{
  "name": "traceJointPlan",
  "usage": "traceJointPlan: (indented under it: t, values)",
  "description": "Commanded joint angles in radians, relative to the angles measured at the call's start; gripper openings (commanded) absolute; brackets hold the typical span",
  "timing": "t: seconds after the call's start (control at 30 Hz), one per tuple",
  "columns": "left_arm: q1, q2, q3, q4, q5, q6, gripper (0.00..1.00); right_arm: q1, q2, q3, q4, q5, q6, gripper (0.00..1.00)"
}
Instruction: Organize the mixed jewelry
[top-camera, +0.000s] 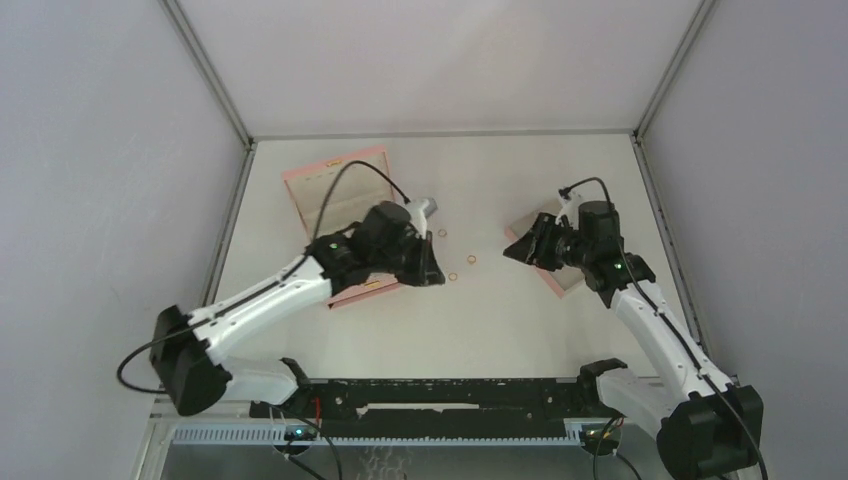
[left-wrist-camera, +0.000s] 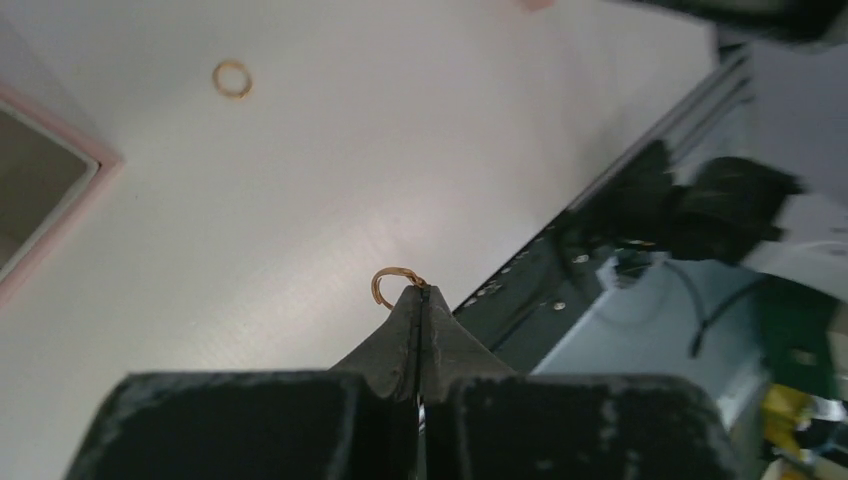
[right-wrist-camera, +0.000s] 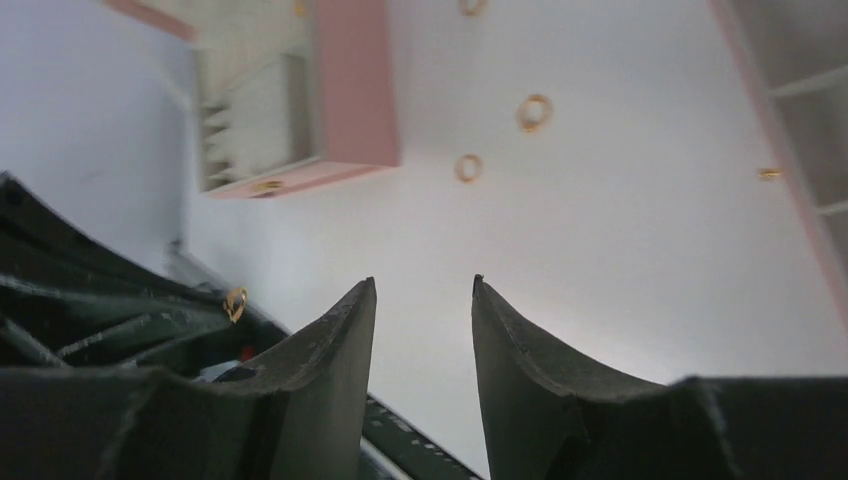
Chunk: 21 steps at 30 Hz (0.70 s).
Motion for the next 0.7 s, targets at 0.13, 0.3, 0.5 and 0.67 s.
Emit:
traceJointPlan:
  t: [0.13, 0.3, 0.5, 0.67]
  values:
    - [0.206, -0.267, -0.018, 0.265, 0.460, -0.089, 0.00, -0.143, -0.081, -0.211, 0.790, -0.589, 0.510, 0.53]
    - [0.263, -0.277, 0.029, 0.311, 0.509, -0.193, 0.00, -0.098, -0.072, -0.242, 1.127, -0.578, 0.680, 0.56]
    - [0.269, -0.219, 0.108, 0.213, 0.273, -0.466, 0.00, 0.215, -0.219, -0.242, 0.917, -0.148, 0.228, 0.57]
    - [0.271, -0.221, 0.105, 0.185, 0.159, -0.615, 0.00, 0.661, -0.266, -0.298, 0.900, 0.494, -0.397, 0.57]
